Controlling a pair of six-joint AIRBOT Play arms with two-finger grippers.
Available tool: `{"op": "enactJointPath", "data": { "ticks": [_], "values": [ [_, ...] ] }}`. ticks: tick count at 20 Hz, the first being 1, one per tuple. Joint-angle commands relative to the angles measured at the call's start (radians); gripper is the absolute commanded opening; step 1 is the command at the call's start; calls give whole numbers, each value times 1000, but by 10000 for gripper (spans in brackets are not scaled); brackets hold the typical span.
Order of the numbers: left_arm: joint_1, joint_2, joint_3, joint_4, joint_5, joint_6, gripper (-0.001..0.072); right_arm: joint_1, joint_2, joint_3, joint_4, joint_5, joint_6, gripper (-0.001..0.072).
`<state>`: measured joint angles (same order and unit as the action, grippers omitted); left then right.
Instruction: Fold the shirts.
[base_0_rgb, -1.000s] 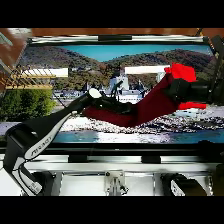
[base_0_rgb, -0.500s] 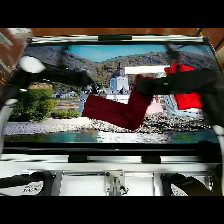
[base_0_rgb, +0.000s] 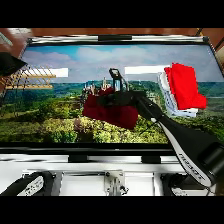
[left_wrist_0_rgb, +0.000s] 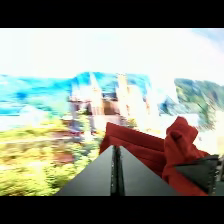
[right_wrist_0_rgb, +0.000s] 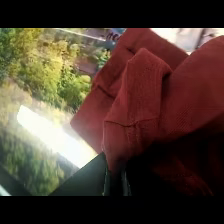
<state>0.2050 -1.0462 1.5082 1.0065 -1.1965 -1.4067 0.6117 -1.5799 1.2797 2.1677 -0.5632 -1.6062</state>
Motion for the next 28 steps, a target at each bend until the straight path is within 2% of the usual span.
{"op": "enactJointPath", "data": {
  "ticks": [1,2,3,4,7,10,12,14,16,20,25,26,27,28],
  "values": [
    [72,58,0,11,-39,-1,32,35,-68,1,99,95,-2,63],
    [70,55,-2,11,-40,-1,32,35,-69,1,111,100,-2,137],
    [67,51,-5,11,-38,-2,32,35,-66,1,121,93,-2,381],
    [66,49,-13,11,-34,-2,32,26,-58,1,119,65,-3,527],
    [66,48,-47,11,-34,-1,33,-55,-3,1,47,-129,-3,527],
    [66,48,-72,11,-33,0,33,-211,75,1,-95,-409,3,527],
    [66,48,-79,11,-27,6,33,-336,107,0,-203,-585,43,526],
    [66,48,-79,11,-27,6,33,-453,108,-32,-254,-708,83,620],
    [66,47,-79,11,-26,6,33,-525,108,-131,-185,-699,97,621],
    [66,46,-79,10,-8,6,33,-520,71,-294,17,-473,90,621],
    [66,47,-79,8,-8,-5,33,-425,-39,-296,169,-384,-2,620],
    [66,47,-79,3,-8,-5,33,-414,-39,-295,187,-352,-11,595],
    [66,47,-79,3,-8,-5,33,-410,-39,-282,187,-339,-16,380],
    [66,47,-79,3,-8,-5,33,-412,-37,-257,186,-333,-19,93]
  ]
}}
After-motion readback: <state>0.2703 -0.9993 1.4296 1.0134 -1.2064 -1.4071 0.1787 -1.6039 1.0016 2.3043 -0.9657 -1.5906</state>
